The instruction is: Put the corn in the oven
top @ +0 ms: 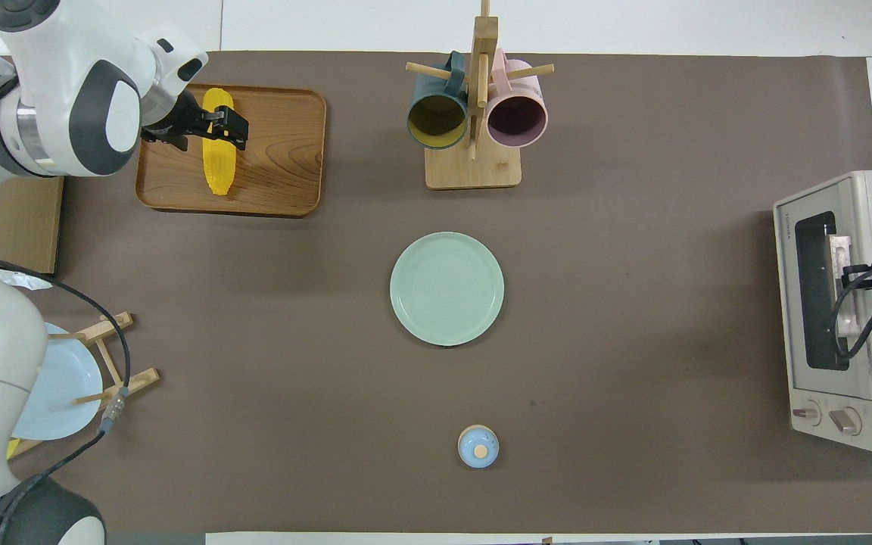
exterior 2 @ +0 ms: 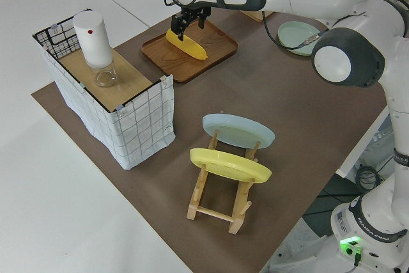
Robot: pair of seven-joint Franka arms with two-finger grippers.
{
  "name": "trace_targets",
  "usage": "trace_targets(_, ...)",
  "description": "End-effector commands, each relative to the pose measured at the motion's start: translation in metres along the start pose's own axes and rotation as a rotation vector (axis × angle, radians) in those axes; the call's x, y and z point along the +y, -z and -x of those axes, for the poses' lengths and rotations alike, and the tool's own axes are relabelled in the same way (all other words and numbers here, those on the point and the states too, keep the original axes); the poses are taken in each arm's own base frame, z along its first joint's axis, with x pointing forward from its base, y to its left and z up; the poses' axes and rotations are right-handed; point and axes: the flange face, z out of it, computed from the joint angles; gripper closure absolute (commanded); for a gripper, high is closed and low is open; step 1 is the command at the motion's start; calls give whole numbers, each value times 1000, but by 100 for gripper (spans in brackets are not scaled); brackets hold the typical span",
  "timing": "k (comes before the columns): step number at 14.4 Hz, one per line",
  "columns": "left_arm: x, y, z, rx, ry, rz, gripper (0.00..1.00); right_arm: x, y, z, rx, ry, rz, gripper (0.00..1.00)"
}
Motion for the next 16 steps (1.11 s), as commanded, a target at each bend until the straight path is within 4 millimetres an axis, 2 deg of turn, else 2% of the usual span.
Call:
trace_targets(1, -1, -17, -11, 47, -28, -26, 0, 11, -8, 2, 0, 21, 12, 100)
trace_targets(3, -9, -22, -12, 55, -28, -38, 0, 6, -23, 0, 3, 23, 9, 100)
trace_targets(7, -6, -37, -10, 83, -58, -77, 0, -18, -41, -10, 6, 26, -4, 100)
trace_targets(10, -7, -37, -9, 83, -60, -84, 42, -47, -61, -31, 26, 28, -14, 100)
trace_targets(11, -4, -36, -9, 86, -66, -88, 69, -57, -68, -37, 30, 24, -13, 100)
trace_targets(12, -5, -35, -9, 86, -65, -89, 89, -66, -76, -43, 31, 30, -12, 100)
trace_targets(13, -3, -36, -7, 72, -63, -82, 100, -70, -85, -46, 31, 27, -13, 100)
trace_targets(15, 0, -23, -6, 62, -44, -64, 100, -79, -98, -51, 61, 33, -9, 100)
trace_targets(16, 2, 2, -3, 59, -14, -37, 100, -81, -101, -50, 72, 35, -8, 100)
